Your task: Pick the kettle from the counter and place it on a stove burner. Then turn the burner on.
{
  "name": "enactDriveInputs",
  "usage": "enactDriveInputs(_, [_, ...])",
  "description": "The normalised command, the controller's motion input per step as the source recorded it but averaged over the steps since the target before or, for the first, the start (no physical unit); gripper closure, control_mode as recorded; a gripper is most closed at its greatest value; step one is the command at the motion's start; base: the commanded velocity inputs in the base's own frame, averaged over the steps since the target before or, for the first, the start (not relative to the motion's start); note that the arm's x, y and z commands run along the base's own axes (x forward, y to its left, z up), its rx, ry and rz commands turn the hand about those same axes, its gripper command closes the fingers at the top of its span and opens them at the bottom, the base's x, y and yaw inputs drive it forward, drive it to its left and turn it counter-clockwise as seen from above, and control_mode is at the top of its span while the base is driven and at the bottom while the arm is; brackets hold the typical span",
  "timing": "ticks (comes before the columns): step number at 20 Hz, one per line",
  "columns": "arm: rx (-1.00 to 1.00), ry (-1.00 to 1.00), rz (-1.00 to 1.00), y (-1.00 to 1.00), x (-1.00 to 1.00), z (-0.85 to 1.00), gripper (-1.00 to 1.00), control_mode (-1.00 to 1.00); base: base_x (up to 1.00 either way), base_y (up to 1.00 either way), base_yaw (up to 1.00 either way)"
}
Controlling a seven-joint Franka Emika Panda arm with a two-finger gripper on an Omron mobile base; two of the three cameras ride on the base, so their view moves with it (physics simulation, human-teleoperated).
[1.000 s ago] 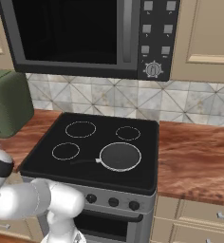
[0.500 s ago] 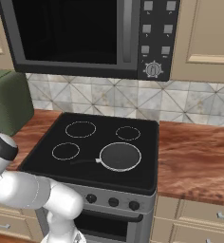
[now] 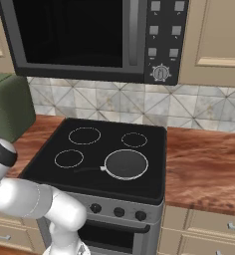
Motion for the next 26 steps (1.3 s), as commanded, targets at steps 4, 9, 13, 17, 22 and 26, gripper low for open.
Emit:
enactDriveInputs(4, [-0.02, 0.0, 0.02, 0.0, 0.0, -0.21, -1.0, -1.0, 0.0, 0.0, 0.0])
enactDriveInputs(9, [-0.1, 0.0, 0.06, -0.03, 0.0, -0.42, -1.0, -1.0, 0.0, 0.0, 0.0])
enactDriveInputs(13, [-0.04, 0.0, 0.04, -0.04, 0.0, -0.23, -1.0, -1.0, 0.0, 0.0, 0.0])
enactDriveInputs(17, [0.0, 0.0, 0.0, 0.0, 0.09, -0.06, -1.0, -1.0, 0.0, 0.0, 0.0])
enactDriveInputs(22, [0.0, 0.0, 0.0, 0.0, 0.15, -0.15, -1.0, -1.0, 0.0, 0.0, 0.0])
enactDriveInputs(26, [0.0, -0.01, 0.0, 0.01, 0.25, -0.12, -1.0, -1.0, 0.0, 0.0, 0.0])
